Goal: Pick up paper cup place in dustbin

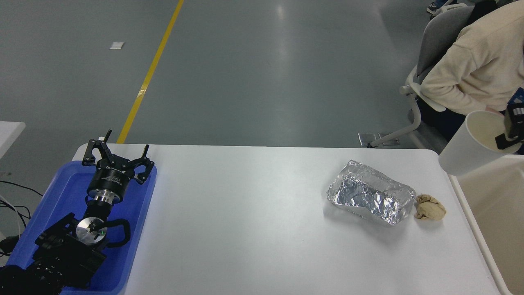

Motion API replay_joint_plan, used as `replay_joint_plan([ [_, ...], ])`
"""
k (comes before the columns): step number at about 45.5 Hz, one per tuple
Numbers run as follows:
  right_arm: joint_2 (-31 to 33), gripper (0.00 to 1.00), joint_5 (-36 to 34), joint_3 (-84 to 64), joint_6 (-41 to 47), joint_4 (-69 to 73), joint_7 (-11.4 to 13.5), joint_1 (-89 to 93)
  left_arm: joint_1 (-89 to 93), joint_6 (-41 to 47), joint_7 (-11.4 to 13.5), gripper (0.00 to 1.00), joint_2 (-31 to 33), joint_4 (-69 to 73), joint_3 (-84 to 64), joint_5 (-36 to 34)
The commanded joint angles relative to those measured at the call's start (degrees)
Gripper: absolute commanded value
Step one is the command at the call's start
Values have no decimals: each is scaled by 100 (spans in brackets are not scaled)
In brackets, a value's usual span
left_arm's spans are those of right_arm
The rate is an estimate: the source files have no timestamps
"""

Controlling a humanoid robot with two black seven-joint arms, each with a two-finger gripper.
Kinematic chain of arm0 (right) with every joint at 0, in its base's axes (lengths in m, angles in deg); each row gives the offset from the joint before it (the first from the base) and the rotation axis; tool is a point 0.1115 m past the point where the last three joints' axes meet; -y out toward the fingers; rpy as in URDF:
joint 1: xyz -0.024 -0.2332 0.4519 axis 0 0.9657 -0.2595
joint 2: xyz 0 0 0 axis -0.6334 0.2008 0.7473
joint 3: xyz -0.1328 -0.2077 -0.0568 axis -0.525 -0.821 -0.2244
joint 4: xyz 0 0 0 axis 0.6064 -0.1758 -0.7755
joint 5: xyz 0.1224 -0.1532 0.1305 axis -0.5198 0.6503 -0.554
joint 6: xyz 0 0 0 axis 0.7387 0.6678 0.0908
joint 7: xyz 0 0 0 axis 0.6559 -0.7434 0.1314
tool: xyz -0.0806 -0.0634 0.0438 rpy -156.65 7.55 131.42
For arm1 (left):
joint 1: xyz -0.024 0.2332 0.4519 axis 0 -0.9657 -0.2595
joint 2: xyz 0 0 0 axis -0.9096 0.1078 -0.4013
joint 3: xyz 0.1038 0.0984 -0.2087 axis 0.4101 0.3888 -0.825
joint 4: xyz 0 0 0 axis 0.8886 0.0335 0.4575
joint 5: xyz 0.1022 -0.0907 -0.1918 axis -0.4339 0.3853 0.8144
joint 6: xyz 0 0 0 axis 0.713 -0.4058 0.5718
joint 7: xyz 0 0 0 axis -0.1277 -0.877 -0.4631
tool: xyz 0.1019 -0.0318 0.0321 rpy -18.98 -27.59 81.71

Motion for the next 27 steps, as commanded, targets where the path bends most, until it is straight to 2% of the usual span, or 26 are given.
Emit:
replay_joint_plan([
  [1, 565, 0, 38, -273, 1, -855, 9, 784, 0, 0, -1, 100, 0, 0, 0, 0],
  [8, 714, 0, -93, -150, 1, -1778, 9, 2050, 0, 0, -1, 100, 0, 0, 0, 0],
  [13, 1057, 0, -795, -79, -51, -2156, 18, 2762, 0, 0, -1, 100, 0, 0, 0, 0],
  [27, 1251, 0, -1113, 816, -1528, -3623, 26, 5003, 0, 0, -1, 100, 0, 0, 0, -8],
])
